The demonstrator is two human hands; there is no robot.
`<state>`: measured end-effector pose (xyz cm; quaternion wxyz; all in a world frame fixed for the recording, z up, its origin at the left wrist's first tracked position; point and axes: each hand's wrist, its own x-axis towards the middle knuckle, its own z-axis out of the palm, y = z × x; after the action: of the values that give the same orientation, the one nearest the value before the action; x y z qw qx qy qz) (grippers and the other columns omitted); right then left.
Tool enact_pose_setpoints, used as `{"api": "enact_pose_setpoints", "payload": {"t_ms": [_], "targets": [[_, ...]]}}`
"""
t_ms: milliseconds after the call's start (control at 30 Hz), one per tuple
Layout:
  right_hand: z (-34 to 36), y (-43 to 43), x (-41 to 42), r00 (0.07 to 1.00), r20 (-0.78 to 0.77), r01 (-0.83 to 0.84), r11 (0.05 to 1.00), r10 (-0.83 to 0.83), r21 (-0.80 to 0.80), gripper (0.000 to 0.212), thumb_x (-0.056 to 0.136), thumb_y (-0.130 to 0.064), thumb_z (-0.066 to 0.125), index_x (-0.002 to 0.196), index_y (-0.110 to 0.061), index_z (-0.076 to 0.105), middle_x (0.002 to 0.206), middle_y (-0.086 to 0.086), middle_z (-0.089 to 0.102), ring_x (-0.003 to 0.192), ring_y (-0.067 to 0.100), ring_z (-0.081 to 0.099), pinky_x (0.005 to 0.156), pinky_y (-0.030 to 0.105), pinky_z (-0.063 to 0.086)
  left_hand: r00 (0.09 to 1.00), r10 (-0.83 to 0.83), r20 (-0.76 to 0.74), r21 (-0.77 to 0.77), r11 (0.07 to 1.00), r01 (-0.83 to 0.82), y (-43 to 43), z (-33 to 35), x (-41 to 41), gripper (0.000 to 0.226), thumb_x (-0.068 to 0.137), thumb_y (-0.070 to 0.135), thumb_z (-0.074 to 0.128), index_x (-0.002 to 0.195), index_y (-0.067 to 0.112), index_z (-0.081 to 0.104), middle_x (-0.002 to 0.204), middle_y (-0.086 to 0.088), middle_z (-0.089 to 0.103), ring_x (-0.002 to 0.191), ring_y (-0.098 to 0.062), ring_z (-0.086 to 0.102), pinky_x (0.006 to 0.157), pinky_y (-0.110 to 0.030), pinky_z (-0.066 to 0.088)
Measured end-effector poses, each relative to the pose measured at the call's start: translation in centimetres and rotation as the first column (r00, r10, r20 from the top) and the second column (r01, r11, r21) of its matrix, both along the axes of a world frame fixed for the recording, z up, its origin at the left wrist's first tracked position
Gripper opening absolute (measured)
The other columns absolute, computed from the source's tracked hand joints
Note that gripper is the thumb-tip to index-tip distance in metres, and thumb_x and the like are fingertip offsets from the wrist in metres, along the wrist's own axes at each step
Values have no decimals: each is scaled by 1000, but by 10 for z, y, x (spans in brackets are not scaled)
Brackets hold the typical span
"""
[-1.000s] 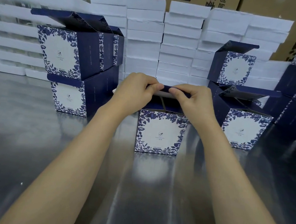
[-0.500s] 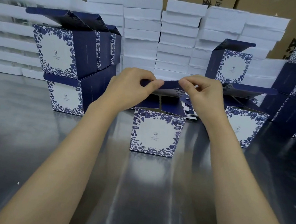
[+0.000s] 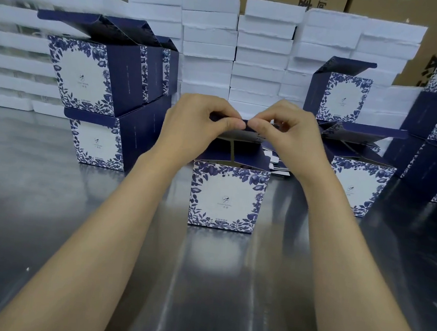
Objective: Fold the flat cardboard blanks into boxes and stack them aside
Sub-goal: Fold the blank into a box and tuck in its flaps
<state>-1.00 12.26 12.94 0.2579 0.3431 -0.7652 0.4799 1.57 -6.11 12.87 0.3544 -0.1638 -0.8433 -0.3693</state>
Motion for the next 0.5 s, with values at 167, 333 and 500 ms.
{"api": "enact_pose_setpoints", "payload": {"t_ms": [167,333,500], "targets": [[1,6,0,998,60,26,998,-22,-58,14,85,-18,73,75,-28,71,80,-4,61,69,10,45,68,16,38,998,49,46,-31,998,-48,-12,1,-1,23,87,53,58,89,35,73,82,16,70,83,-11,62,80,-42,51],[0,7,0,985,126,123,992,-118,-29,18,77,-37,78,74,-19,75,81,0,68,74,30,58,73,35,48,989,145,-27,-155,977,-147,-16,-3,-3,26,93,49,55,91,31,73,71,-3,67,78,-25,58,69,-36,45],[4,14,-4,971,199,152,984,-132,-88,22,78,-43,76,73,-22,75,71,-7,69,62,7,56,60,15,45,999,21,40,-68,998,-18,-17,3,5,34,91,50,56,93,22,76,77,4,72,75,-12,62,87,-43,51]]}}
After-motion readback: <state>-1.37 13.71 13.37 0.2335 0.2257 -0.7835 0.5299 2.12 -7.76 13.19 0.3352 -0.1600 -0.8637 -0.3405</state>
